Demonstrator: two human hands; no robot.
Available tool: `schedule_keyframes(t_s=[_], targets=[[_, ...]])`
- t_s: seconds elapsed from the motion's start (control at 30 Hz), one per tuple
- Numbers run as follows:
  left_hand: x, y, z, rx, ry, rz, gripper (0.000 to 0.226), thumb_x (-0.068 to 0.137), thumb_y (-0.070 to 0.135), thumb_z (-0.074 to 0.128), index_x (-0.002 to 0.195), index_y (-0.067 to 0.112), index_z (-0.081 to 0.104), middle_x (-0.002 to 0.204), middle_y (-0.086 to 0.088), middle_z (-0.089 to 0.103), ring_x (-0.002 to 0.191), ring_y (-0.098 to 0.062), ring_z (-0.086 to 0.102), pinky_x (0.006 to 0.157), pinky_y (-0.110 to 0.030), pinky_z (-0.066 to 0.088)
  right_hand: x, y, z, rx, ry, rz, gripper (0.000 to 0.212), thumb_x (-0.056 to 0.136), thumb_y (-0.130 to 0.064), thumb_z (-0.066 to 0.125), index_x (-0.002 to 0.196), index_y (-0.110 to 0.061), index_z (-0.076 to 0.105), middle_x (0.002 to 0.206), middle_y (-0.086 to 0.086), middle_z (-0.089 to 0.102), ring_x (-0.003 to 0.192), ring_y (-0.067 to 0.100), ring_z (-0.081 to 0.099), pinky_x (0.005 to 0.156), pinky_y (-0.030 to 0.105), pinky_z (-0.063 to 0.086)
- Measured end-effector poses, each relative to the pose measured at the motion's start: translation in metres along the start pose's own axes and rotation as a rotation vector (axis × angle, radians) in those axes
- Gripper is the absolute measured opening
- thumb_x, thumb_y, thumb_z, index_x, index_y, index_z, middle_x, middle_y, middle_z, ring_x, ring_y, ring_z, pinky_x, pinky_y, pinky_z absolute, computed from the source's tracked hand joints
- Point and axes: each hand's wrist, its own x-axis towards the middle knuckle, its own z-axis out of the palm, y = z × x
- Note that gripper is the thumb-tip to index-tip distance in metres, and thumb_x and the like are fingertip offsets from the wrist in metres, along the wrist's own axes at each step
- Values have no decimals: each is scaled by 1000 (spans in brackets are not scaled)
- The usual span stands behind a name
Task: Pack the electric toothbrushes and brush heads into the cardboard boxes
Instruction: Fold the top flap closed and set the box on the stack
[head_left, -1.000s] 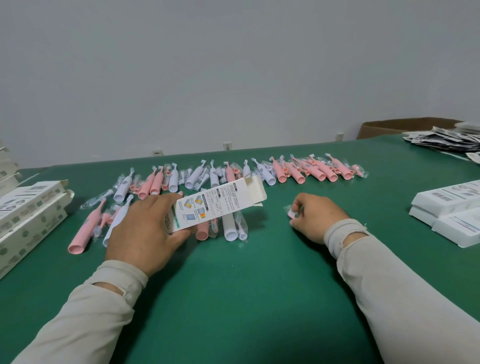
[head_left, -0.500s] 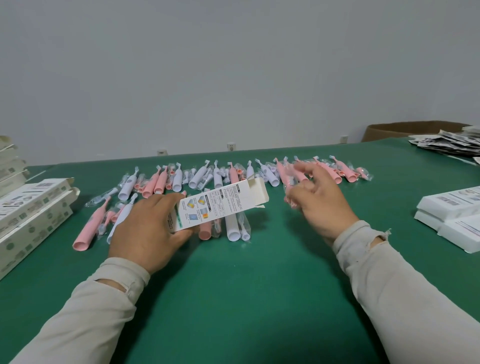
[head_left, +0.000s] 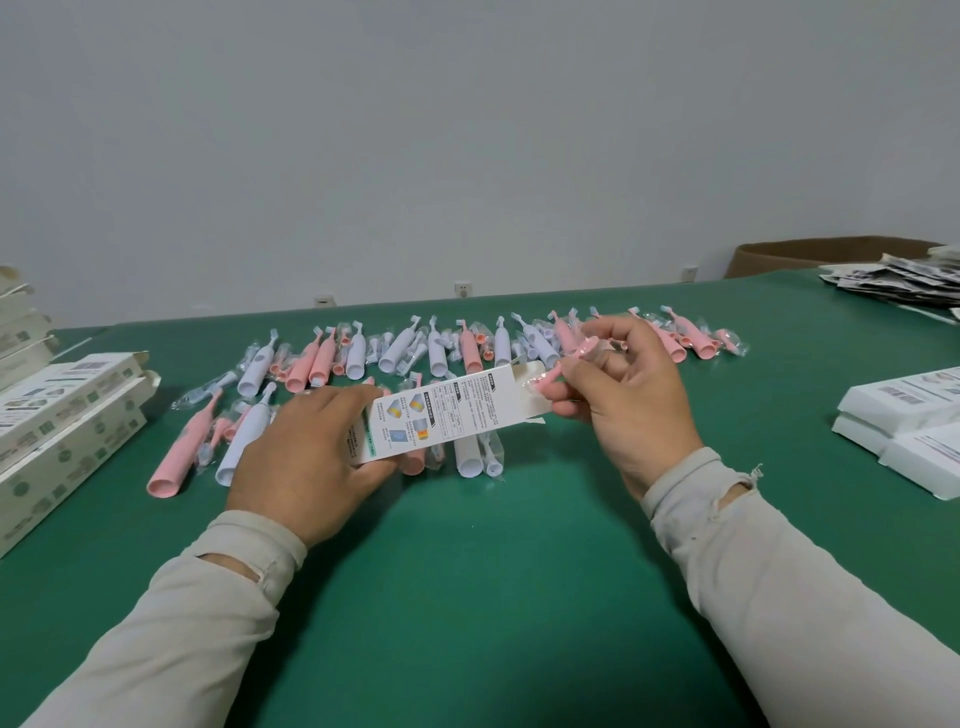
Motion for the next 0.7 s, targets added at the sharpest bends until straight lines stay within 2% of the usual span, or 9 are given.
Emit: schedule_keyframes(t_s=[0.2, 0.27, 0.37, 0.43, 0.5, 0.6, 0.7], targets=[[0, -1, -1, -21, -13, 16, 63, 78, 50, 76, 135, 34, 53, 119, 8, 60, 106, -16, 51, 83, -39, 49, -2, 5, 5, 93, -91, 119, 5, 99, -10, 60, 102, -14, 61, 89, 11, 78, 84, 22, 76, 68, 24, 59], [0, -1, -1, -23, -13, 14, 64, 78, 50, 76, 135, 34, 53, 119, 9, 60, 107, -16, 51, 84, -41, 50, -2, 7, 5, 58, -89, 120, 11, 100, -11, 57, 100, -17, 66, 89, 9, 78, 85, 23, 76, 69, 24, 59], [-1, 0, -2, -9, -24, 30, 63, 77, 55, 71, 134, 36, 52, 120, 10, 60, 109, -16, 51, 85, -42, 51, 0, 13, 0, -332, -51, -40, 20, 96, -13, 64, 95, -32, 73, 91, 1, 73, 79, 23, 69, 75, 29, 59], [-1, 1, -2, -15, -28, 35, 65, 75, 59, 67, 133, 35, 53, 120, 9, 59, 109, -17, 50, 84, -41, 50, 2, 14, -1, -551, -23, -155, 21, 91, -19, 70, 92, -40, 72, 98, -7, 63, 80, 13, 63, 78, 15, 50], [-2, 2, -3, -18, -32, 34, 66, 73, 62, 64, 133, 36, 52, 120, 10, 59, 109, -16, 50, 83, -41, 50, 2, 15, -1, -559, 8, -191, 22, 88, -19, 75, 87, -40, 70, 95, -12, 60, 75, 3, 59, 72, 7, 44], [-2, 2, -3, -7, -37, 40, 68, 73, 65, 63, 134, 37, 51, 122, 12, 60, 110, -15, 50, 85, -41, 51, -1, 15, 0, -456, 40, -156, 20, 82, -14, 79, 81, -30, 68, 75, -14, 65, 63, -2, 56, 64, 12, 47], [-2, 4, -3, -10, -35, 47, 72, 70, 71, 57, 133, 37, 51, 121, 12, 60, 109, -15, 51, 84, -41, 52, -3, 12, 6, -419, -33, -123, 17, 85, -15, 74, 79, -26, 64, 69, -13, 69, 66, 3, 64, 63, 23, 52]])
